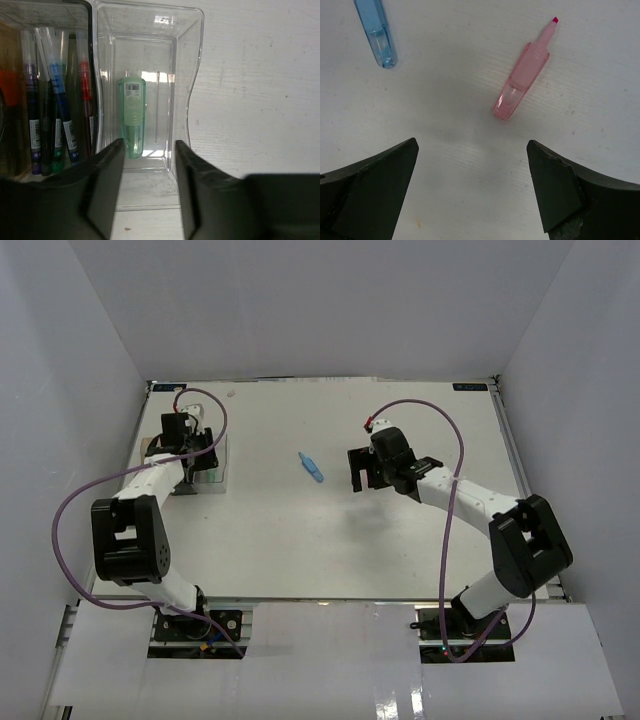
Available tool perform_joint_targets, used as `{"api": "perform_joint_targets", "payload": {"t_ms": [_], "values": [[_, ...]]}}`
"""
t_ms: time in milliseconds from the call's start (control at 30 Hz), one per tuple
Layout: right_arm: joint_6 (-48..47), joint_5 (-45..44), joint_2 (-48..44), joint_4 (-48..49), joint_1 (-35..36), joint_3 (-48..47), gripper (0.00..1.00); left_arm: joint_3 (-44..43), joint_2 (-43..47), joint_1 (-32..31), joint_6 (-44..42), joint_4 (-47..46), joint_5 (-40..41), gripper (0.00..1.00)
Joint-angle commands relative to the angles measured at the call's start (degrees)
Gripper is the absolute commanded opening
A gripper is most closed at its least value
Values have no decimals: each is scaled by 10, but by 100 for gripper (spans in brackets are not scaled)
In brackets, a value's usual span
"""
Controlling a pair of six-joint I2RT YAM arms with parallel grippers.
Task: Sort the stationery into containers
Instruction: Place the pen in the storage box.
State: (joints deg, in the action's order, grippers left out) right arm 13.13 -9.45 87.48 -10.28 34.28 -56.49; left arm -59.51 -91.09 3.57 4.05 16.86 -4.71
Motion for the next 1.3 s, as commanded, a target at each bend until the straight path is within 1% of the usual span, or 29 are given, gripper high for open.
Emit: {"api": "perform_joint_targets", "payload": {"t_ms": [0, 100, 133, 167, 200, 267, 300, 400, 633, 867, 933, 1067, 1133, 1267], "values": [[31, -48, 28, 29, -6, -41, 94, -11, 62, 4, 19, 5, -33, 59], [55, -69, 55, 32, -8, -57, 90, 5, 106, 4, 33, -9, -41, 73], [62, -81, 62, 31, -11, -60, 88, 14, 115, 4, 39, -13, -36, 80], [70, -86, 76, 31, -11, -63, 87, 17, 123, 4, 43, -16, -29, 83], [83, -93, 81, 31, -11, -64, 84, 18, 136, 4, 53, -17, -15, 90], [94, -96, 97, 33, -11, -64, 82, 24, 145, 5, 67, -20, -7, 98], [98, -96, 102, 36, -11, -63, 82, 23, 148, 6, 73, -21, -5, 98], [113, -109, 117, 41, -11, -58, 76, 23, 157, 13, 93, -23, -15, 98], [127, -112, 153, 53, -13, -54, 73, 30, 161, 30, 131, -37, -64, 98], [138, -117, 168, 62, -13, -40, 67, 37, 164, 32, 134, -49, -86, 98], [140, -121, 168, 66, -13, -35, 63, 38, 163, 33, 134, -49, -87, 98], [144, -130, 171, 71, -13, -22, 60, 38, 161, 32, 133, -49, -88, 98], [145, -134, 174, 70, -13, -22, 56, 38, 160, 32, 133, -49, -90, 98], [146, -136, 170, 70, -13, -13, 52, 40, 159, 32, 134, -49, -92, 98]]}}
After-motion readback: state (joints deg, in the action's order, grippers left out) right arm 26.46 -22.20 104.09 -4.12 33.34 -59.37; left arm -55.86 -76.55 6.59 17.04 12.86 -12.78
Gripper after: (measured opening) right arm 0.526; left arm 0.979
